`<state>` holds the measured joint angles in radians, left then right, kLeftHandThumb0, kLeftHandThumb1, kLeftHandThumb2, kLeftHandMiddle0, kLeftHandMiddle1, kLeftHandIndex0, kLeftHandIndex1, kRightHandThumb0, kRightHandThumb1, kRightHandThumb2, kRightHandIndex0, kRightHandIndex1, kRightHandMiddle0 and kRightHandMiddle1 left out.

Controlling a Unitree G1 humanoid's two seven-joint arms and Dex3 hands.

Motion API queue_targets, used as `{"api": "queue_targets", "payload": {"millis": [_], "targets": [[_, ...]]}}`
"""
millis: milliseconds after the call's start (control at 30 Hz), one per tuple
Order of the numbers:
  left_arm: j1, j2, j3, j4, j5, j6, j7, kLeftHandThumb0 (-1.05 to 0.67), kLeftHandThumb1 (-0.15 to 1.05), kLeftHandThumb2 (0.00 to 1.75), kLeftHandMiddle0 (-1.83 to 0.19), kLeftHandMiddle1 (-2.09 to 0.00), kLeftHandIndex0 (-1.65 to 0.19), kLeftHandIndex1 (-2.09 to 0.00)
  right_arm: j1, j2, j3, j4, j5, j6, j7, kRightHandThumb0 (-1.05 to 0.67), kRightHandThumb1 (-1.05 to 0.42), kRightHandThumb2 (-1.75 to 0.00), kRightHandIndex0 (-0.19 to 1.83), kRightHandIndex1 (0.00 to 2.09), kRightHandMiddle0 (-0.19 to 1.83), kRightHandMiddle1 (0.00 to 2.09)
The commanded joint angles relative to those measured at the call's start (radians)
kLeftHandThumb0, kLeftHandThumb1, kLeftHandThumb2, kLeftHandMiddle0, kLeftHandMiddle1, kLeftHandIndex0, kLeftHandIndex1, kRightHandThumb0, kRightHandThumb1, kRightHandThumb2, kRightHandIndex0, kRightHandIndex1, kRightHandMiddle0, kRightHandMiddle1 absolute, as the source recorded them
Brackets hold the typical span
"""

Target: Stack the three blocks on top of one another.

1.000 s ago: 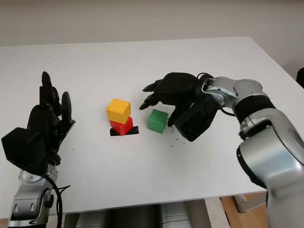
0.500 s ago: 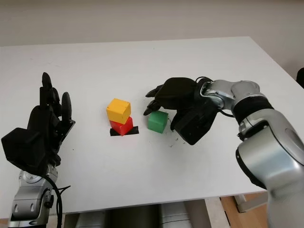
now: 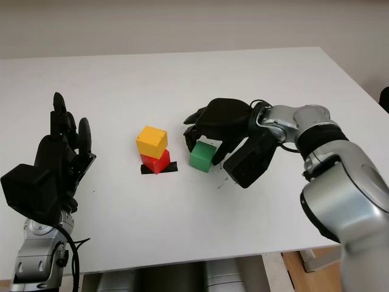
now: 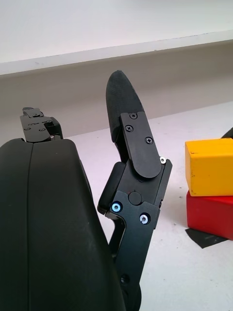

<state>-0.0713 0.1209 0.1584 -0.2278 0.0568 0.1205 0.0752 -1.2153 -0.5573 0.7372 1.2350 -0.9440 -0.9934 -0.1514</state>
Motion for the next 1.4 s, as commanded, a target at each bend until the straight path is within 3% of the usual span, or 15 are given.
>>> {"api": "queue_targets", "payload": {"millis": [0,400,767,1133,1367], "targets": [[0.005,0.000,-0.004,-0.015,0.007,0.000,0.002,-0.73,1.05,0.66,0.19,0.00,0.19,0.00,0.008,0.005,-0.016,0.006,0.020,-0.007,0.010,-0.44,-0.93,-0.06,0.44,0.09,0.46,1.41],[-0.001,-0.002,-0.004,-0.004,0.008,-0.005,0.008,-0.72,1.05,0.65,0.19,0.00,0.19,0.00,0.013,0.007,-0.051,0.012,0.083,0.024,0.140,-0.43,-0.93,-0.05,0.45,0.09,0.45,1.39],[-0.007,0.004,-0.005,-0.003,0.007,-0.008,0.000,-0.72,1.05,0.66,0.19,0.00,0.19,0.00,-0.005,0.049,-0.280,0.038,0.394,0.241,0.521,-0.42,-0.94,-0.06,0.39,0.06,0.42,1.31],[-0.018,0.003,-0.008,0.007,0.014,-0.007,0.000,-0.72,1.05,0.66,0.19,0.00,0.19,0.00,-0.034,0.068,-0.389,0.029,0.500,0.383,0.629,-0.46,-0.94,-0.05,0.40,0.06,0.41,1.33],[-0.015,0.001,-0.007,0.006,0.012,-0.007,0.000,-0.73,1.05,0.65,0.19,0.00,0.19,0.00,-0.043,0.078,-0.466,0.018,0.578,0.465,0.689,-0.39,-0.94,-0.05,0.39,0.05,0.38,1.38]]}}
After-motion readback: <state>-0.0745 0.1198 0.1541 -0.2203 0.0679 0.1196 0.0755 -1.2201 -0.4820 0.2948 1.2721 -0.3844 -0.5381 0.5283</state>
